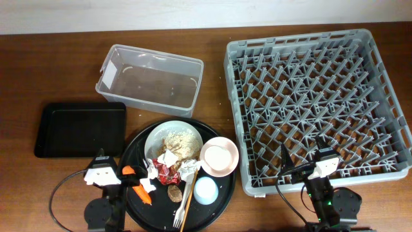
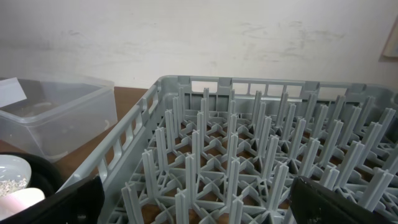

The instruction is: Sort waste into correct bins and load items into the dishwasher rack

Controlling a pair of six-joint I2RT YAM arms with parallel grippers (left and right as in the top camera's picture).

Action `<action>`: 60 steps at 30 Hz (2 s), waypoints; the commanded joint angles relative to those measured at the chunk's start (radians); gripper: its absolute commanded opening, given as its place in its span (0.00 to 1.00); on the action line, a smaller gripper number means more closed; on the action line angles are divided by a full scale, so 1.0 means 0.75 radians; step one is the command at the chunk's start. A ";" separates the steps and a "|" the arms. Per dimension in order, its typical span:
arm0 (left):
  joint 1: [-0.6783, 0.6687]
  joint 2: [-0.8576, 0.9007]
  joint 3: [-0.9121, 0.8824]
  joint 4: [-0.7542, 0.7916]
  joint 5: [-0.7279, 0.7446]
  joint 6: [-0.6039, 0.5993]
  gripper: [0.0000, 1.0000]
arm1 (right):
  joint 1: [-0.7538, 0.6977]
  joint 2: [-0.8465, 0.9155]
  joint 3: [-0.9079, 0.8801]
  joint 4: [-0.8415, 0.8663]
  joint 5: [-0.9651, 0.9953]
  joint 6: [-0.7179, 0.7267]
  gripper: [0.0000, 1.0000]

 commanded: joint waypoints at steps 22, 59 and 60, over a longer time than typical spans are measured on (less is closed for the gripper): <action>-0.003 0.001 -0.006 -0.006 0.016 -0.003 0.99 | 0.009 -0.014 -0.007 -0.007 -0.017 -0.004 0.98; -0.003 1.038 1.107 -1.135 0.288 -0.023 0.99 | 0.009 0.827 0.980 -1.273 -0.157 0.277 0.98; -0.003 1.105 1.157 -1.169 0.308 -0.023 0.99 | 0.009 0.920 1.037 -1.344 -0.156 0.277 0.98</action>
